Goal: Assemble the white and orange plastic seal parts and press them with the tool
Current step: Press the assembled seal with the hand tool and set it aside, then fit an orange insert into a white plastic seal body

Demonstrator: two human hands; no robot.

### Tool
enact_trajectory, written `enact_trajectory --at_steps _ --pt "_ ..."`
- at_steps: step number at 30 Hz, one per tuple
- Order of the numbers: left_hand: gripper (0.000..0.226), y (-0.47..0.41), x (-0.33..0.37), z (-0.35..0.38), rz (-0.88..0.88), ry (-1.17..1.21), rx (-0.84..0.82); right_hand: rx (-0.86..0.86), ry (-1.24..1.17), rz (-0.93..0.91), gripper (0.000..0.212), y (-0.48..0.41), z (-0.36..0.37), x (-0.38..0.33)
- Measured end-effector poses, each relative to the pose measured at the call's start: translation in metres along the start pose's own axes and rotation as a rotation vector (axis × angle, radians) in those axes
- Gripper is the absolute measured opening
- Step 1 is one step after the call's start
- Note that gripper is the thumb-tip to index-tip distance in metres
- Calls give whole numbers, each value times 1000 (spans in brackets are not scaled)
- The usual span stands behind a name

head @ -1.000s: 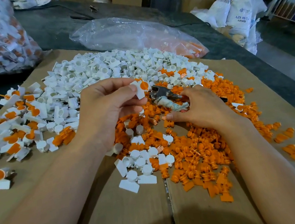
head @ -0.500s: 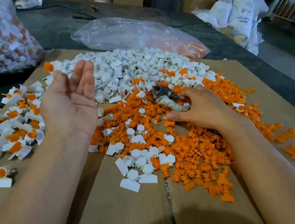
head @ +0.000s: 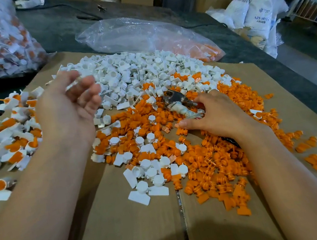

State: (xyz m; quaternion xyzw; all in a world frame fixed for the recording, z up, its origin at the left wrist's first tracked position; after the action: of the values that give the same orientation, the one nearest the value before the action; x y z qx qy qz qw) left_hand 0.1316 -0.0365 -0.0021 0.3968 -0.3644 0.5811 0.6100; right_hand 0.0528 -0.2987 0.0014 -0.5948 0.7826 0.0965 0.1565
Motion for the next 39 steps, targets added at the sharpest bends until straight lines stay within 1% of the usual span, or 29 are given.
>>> enact_trajectory --at_steps 2,4,6,8,11,14,16,19,23,25,27,28,30,31,33,36,39 --pt "6 8 5 9 43 -312 33 0 -11 4 91 0 0 0" --pt "11 15 11 25 198 -691 -13 6 -27 10 89 0 -1 1" --pt "10 21 20 32 340 -954 7 9 -38 16 87 1 -2 1" --pt "21 19 25 29 404 -1146 70 8 -39 19 85 1 -2 1" --pt "34 16 20 29 391 -1364 66 34 -67 4 81 2 -7 -2" --pt "38 12 3 31 291 -1539 -17 107 -101 -32 74 5 -17 -9" --pt "37 10 -2 30 249 -1580 -31 163 -119 -57 69 7 -24 -14" --pt "35 8 -1 28 261 -1643 5 242 -183 -107 58 11 -34 -23" --pt "37 6 -5 29 265 -1703 -21 327 -304 -211 40 20 -45 -39" --pt "34 8 3 31 345 -1647 26 330 -362 -272 30 25 -47 -48" --pt "27 13 17 32 446 -1470 78 286 -390 -334 20 28 -42 -59" --pt "23 15 23 33 465 -1353 79 244 -377 -357 17 29 -37 -64" --pt "16 20 25 37 449 -1130 19 131 -322 -396 16 30 -21 -74" --pt "17 22 24 41 426 -1036 -35 78 -295 -419 18 30 -13 -79" --pt "26 26 17 50 380 -898 -157 10 -269 -455 23 31 -2 -86" --pt "34 33 9 63 363 -849 -300 -45 -239 -472 27 32 9 -92" --pt "36 38 5 71 365 -848 -387 -87 -183 -462 27 30 17 -95"
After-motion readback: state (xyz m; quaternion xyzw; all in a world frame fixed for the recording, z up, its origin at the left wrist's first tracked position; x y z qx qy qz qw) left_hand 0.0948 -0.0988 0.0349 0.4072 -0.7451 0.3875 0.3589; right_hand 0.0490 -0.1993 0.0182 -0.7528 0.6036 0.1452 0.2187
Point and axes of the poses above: each hand's wrist, its own y-axis away from the middle knuckle, its own z-axis out of the palm, x = y × z, the point moved 10 cm from there along -y, towards the middle knuckle, and after that the axes turned 13 degrees about -y, right-handed, at the moved point
